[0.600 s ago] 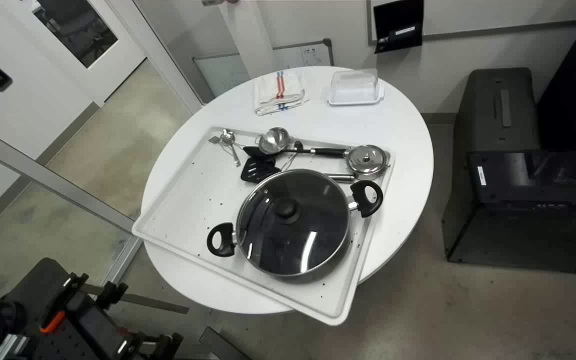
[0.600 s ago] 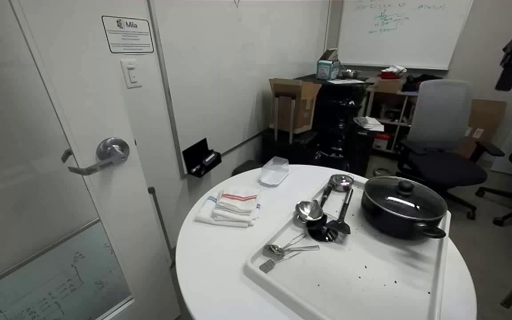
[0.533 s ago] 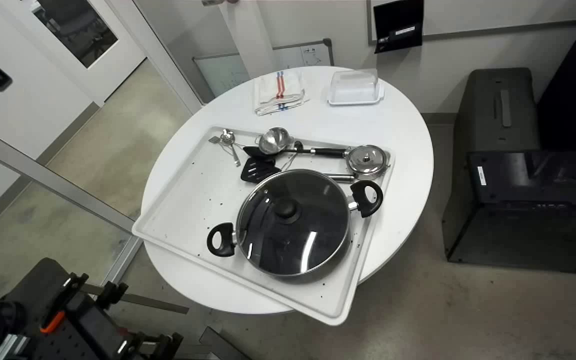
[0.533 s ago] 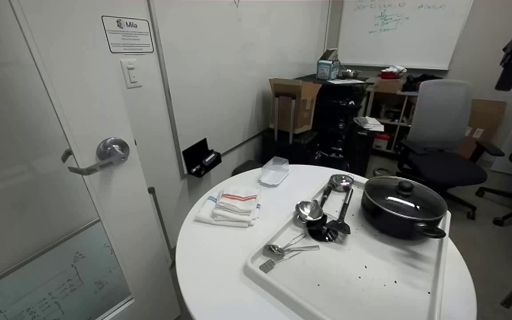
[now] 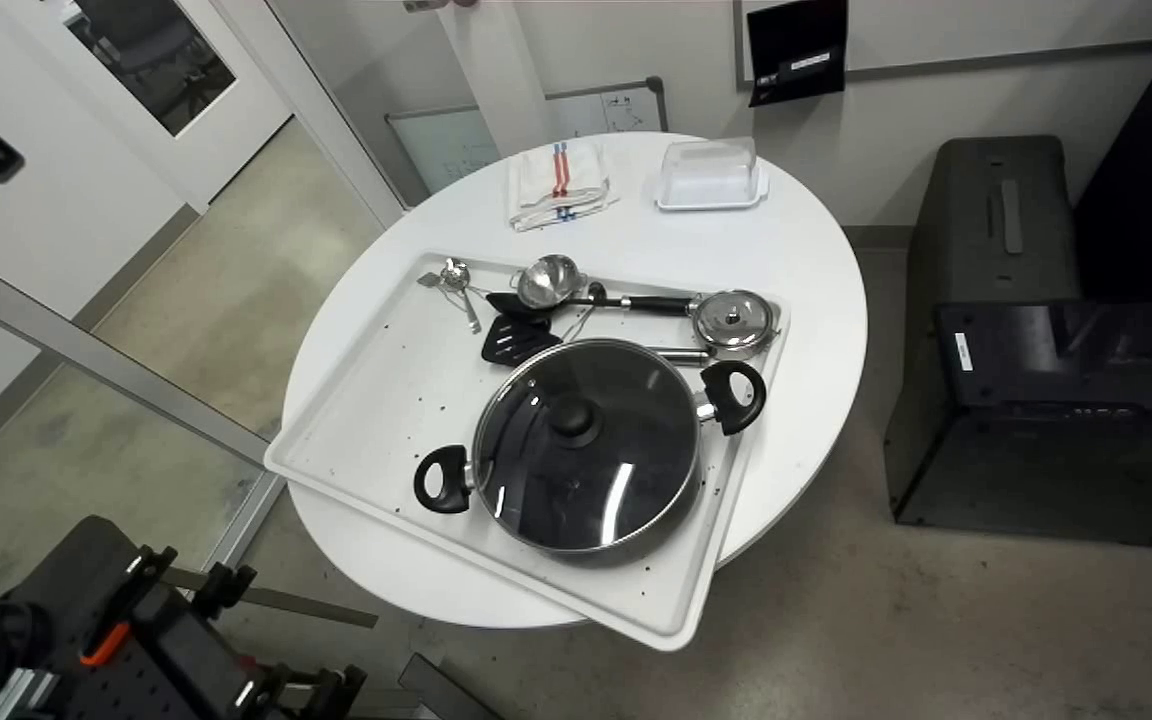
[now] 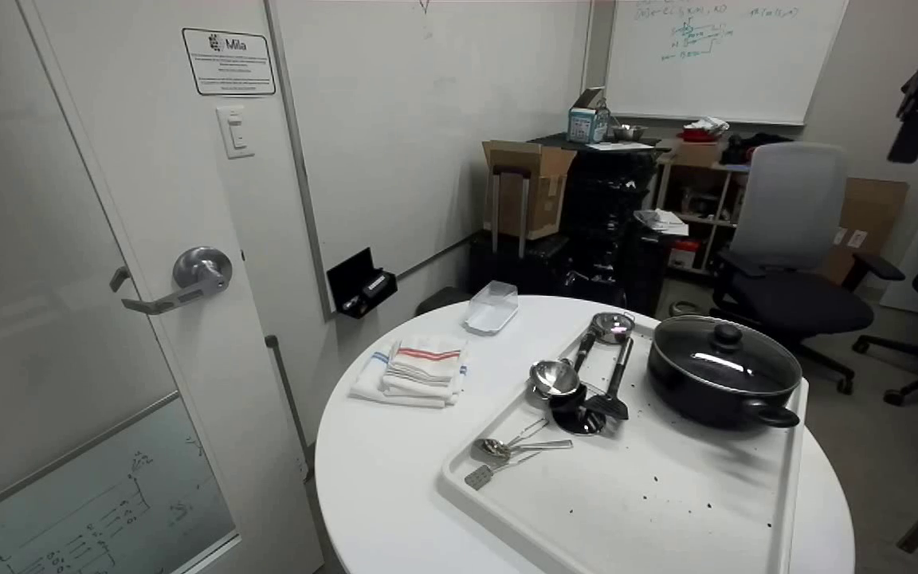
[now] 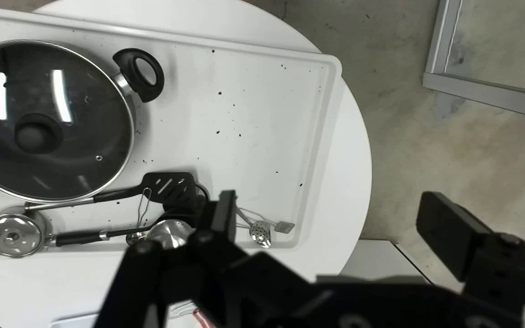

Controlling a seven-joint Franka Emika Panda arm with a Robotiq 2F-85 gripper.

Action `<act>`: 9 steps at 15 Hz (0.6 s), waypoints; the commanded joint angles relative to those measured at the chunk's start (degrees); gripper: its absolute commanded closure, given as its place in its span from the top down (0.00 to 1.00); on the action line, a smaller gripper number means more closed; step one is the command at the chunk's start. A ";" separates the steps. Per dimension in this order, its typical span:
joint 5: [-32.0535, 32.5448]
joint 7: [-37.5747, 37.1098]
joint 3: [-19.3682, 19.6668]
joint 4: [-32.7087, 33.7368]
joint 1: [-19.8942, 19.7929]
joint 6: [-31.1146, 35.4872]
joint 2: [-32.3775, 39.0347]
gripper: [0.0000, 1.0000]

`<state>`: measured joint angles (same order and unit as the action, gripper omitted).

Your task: Remove the lid from the pot

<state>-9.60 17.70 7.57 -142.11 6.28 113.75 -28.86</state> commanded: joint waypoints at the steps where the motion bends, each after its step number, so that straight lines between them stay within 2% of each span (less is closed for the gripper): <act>1: -0.48 0.39 -0.94 0.12 -1.06 -0.21 0.09 1.00; 4: -0.66 0.29 -0.90 0.36 -1.15 -0.17 0.63 1.00; 9: -1.13 -0.72 -0.32 1.63 -2.62 0.68 5.87 1.00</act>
<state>-9.60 17.52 7.25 -142.08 4.93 113.80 -27.12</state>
